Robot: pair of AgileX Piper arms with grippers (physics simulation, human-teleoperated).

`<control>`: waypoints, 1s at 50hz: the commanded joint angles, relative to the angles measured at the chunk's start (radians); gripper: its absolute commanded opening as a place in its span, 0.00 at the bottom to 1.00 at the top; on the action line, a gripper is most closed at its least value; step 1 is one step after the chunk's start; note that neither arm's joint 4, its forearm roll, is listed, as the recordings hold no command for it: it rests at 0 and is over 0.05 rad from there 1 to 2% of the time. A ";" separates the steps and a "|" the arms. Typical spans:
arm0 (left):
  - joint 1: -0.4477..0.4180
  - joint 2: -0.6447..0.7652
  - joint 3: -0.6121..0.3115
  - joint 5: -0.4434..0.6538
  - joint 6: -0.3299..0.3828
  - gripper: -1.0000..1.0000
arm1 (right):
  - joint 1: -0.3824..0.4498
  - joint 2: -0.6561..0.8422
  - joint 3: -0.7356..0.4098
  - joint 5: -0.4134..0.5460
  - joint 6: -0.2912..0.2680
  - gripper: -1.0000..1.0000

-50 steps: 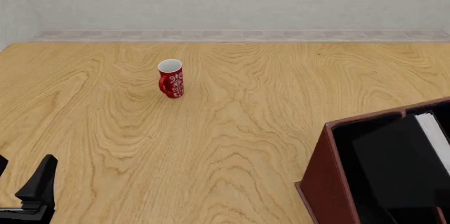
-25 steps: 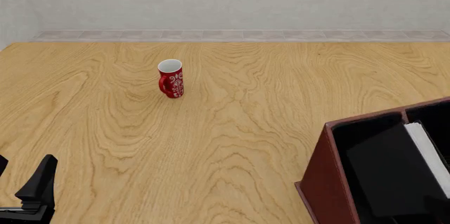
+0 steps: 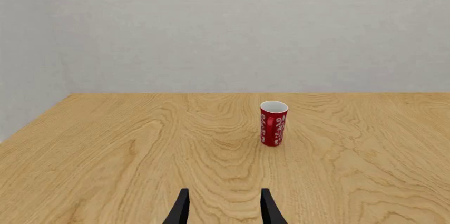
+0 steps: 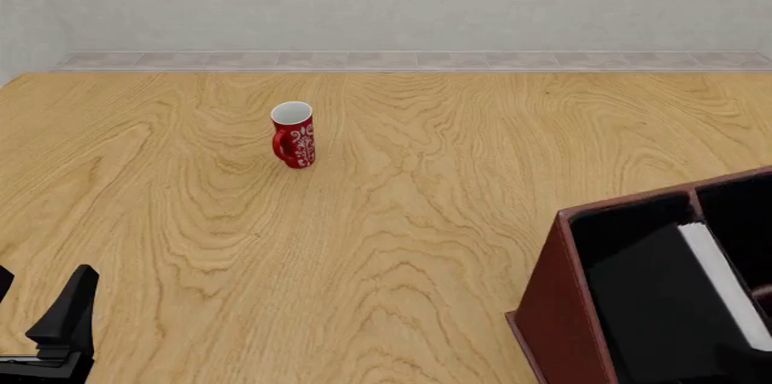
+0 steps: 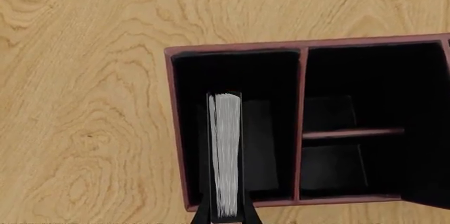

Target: Pick up the book and place it in the left compartment of the caddy.

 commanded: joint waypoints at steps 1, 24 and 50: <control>0.000 -0.002 0.000 0.001 0.000 1.00 | 0.007 -0.002 0.004 0.000 0.029 0.00; 0.000 -0.002 0.000 0.001 0.000 1.00 | 0.032 0.006 0.028 0.000 0.050 0.00; 0.000 -0.002 0.000 0.001 0.000 1.00 | 0.028 0.007 0.048 0.000 0.060 0.00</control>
